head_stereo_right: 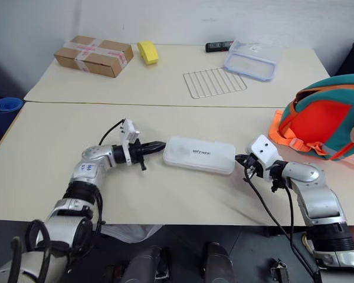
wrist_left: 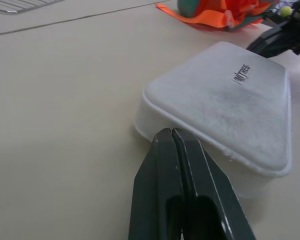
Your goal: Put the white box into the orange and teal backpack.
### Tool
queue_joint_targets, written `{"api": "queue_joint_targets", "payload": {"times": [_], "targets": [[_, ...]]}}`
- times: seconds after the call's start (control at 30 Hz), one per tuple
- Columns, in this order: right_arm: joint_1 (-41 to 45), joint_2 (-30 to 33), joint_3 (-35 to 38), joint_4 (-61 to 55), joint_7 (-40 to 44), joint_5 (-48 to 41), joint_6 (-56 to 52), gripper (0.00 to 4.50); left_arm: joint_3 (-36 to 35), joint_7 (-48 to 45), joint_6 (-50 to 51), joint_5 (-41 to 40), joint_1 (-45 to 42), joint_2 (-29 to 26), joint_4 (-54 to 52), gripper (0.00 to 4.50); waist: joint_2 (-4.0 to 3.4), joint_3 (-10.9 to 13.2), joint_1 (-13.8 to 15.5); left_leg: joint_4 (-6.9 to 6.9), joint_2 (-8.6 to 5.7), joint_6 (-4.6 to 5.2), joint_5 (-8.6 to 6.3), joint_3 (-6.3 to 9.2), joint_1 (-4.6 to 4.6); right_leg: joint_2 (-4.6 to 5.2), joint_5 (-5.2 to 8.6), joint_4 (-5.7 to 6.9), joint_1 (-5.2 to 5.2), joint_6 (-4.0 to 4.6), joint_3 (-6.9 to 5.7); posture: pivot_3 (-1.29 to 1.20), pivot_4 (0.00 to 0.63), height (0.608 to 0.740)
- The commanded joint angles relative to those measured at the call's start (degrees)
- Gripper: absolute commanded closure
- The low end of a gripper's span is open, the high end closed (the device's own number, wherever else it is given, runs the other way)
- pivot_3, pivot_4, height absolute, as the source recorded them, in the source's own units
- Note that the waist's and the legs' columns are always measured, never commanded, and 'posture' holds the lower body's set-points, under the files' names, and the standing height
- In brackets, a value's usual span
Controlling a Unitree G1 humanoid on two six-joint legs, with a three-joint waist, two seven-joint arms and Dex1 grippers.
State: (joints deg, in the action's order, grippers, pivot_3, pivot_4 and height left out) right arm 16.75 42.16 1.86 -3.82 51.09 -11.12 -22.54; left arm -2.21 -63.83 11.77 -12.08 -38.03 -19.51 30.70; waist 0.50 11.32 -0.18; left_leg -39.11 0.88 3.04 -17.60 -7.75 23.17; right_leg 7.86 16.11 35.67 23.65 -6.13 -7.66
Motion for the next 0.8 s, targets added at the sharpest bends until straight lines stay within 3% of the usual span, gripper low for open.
{"api": "queue_joint_targets", "payload": {"times": [0.03, 0.23, 0.3, 0.37, 0.57, 0.63, 0.77, 0.8], "targets": [[-1.43, 0.92, 0.64, -6.18, 3.44, -3.59, 0.72, 4.47, 3.3, -2.13, 4.28, -2.6, 4.22, -0.86, -13.19, 4.47, 0.0, 0.0, 0.22, 0.0, -0.01, 0.0, 0.0, 0.01, 0.0, 0.01, 0.0, 0.0, -0.01, 0.0, -0.01, 0.0, 0.15, 0.74], [-7.16, 3.63, 4.68, -10.1, 4.66, -5.51, -1.16, 4.47, 2.49, 4.08, 10.16, -2.41, 10.89, -3.35, -23.92, 4.47, -0.01, 0.0, 0.44, -0.04, -0.04, 0.01, -0.01, 0.2, -0.01, 0.14, 0.0, -0.01, -0.14, 0.0, 0.01, 0.0, 0.15, 0.74], [-9.48, 5.21, 6.99, -8.97, 5.23, -5.03, 0.27, 4.5, -0.25, 7.09, 18.45, -4.71, 11.9, -4.93, -26.09, 4.3, -0.01, -0.01, 0.39, -0.04, -0.06, 0.01, 0.0, 0.2, -0.01, 0.15, 0.0, -0.02, -0.14, 0.0, 0.01, 0.0, 0.15, 0.74], [-11.16, 6.65, 8.45, -7.58, 6.11, -4.77, 1.94, 4.5, -2.72, 8.05, 30.08, -8.32, 12.17, -8.16, -28.01, 3.91, -0.01, -0.01, 0.3, -0.04, -0.05, 0.01, 0.0, 0.21, -0.03, 0.15, 0.0, -0.02, -0.16, 0.0, 0.01, 0.0, 0.15, 0.74], [-12.26, 9.06, 8.52, -2.97, 9.19, -3.91, 7.81, 4.5, -4.15, 4.53, 68.9, -22.03, 7.43, -20.71, -27.78, 1.99, -0.01, -0.01, -0.01, 0.0, 0.03, -0.08, 0.01, 0.19, -0.12, -0.01, 0.03, 0.03, -0.16, 0.03, 0.03, 0.0, 0.15, 0.74], [-11.24, 9.34, 7.07, -0.87, 10.23, -2.81, 10.31, 4.5, -4.08, 6.6, 73.33, -22.25, 4.34, -20.26, -23.55, 1.36, -0.01, -0.01, 0.23, 0.0, 0.03, -0.1, 0.02, 0.19, -0.13, -0.02, 0.03, 0.07, -0.16, 0.04, 0.06, 0.0, 0.15, 0.74], [-7.02, 8.04, 3.25, 3.67, 10.79, -0.45, 14.4, 4.5, -7.89, 12.01, 80.42, -22.72, -2.14, -13.85, -15.22, 0.08, -0.01, -0.01, 0.73, -0.07, -0.07, -0.05, 0.06, 0.24, -0.12, 0.05, 0.03, 0.12, -0.2, 0.04, 0.06, 0.0, 0.15, 0.74], [-5.61, 7.53, 2.28, 4.81, 10.32, 0.32, 15.04, 4.5, -7.95, 13.69, 80.65, -22.09, -2.75, -12.29, -14.36, 0.03, -0.01, -0.01, 0.67, -0.07, -0.07, -0.05, 0.06, 0.23, -0.11, 0.05, 0.03, 0.12, -0.19, 0.04, 0.06, 0.0, 0.15, 0.74]]}}
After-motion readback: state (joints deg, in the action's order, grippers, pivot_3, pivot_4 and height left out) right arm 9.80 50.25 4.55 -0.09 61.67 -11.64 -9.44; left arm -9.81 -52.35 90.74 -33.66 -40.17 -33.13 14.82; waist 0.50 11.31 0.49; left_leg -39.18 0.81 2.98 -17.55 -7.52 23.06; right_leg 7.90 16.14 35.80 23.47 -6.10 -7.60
